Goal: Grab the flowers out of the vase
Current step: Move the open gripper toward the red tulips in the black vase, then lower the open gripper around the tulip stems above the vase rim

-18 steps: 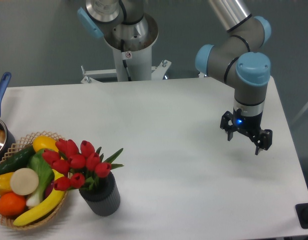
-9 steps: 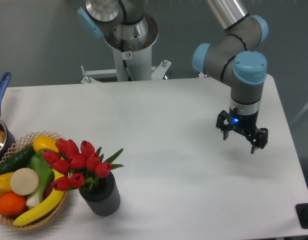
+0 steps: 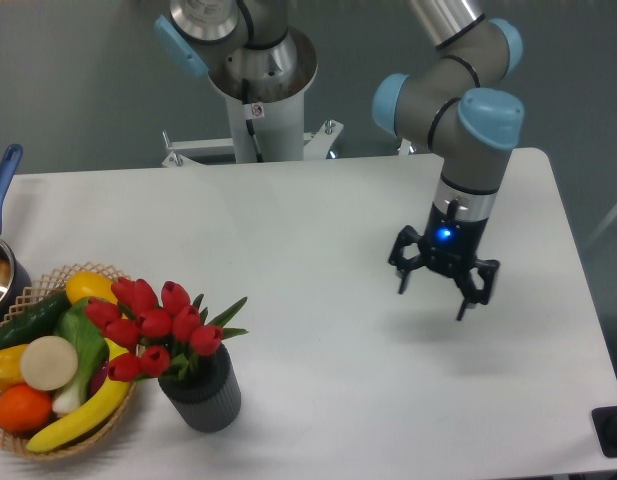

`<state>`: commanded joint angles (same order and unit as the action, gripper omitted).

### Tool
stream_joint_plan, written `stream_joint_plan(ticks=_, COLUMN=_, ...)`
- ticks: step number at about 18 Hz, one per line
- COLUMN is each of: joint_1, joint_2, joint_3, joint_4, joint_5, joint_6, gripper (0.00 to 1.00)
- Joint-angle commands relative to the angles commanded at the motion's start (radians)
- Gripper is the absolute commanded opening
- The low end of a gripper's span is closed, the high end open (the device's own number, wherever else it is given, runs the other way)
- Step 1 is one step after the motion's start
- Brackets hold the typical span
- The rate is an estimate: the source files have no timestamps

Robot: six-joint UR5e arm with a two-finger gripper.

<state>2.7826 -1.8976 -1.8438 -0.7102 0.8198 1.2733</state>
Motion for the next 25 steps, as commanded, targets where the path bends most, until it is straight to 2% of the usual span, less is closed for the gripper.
stream_joint_plan(ticks=3, joint_1=-0.011, joint_2=0.015, joint_3=-0.011, joint_4=0.000, joint_5=-0.161, joint_6=-0.075, gripper=1.00)
stream_joint_plan(ticks=5, joint_1=-0.035, joint_2=0.018, joint_3=-0.009, joint_4=0.000, joint_5=-0.218, joint_6=-0.109, gripper=1.00)
stream_joint_plan(ticks=8, joint_1=-0.116, joint_2=0.006, joint_3=0.020, joint_4=0.002, joint_5=-0.232, joint_6=-0.112, gripper=1.00)
stream_joint_plan(ticks=12, joint_1=-0.176, joint_2=-0.018, joint_3=0.017, joint_4=0.002, joint_5=-0.329, joint_6=-0.106, gripper=1.00)
stream_joint_plan(ticks=14, joint_1=-0.202, joint_2=-0.028, joint_3=0.014, joint_4=0.002, joint_5=-0.332, joint_6=-0.103, gripper=1.00)
stream_joint_plan(ticks=17, joint_1=-0.235, joint_2=-0.029, joint_3=0.012, joint_4=0.002, joint_5=-0.341, joint_6=-0.104, gripper=1.00)
stream_joint_plan(ticks=22, joint_1=-0.275, joint_2=-0.080, joint_3=0.024, joint_4=0.003, joint_5=-0.430, joint_6=-0.097, gripper=1.00)
stream_joint_plan(ticks=25, joint_1=-0.288, joint_2=-0.086, joint_3=0.032, joint_4=0.008, joint_5=-0.439, joint_6=-0.095, gripper=1.00)
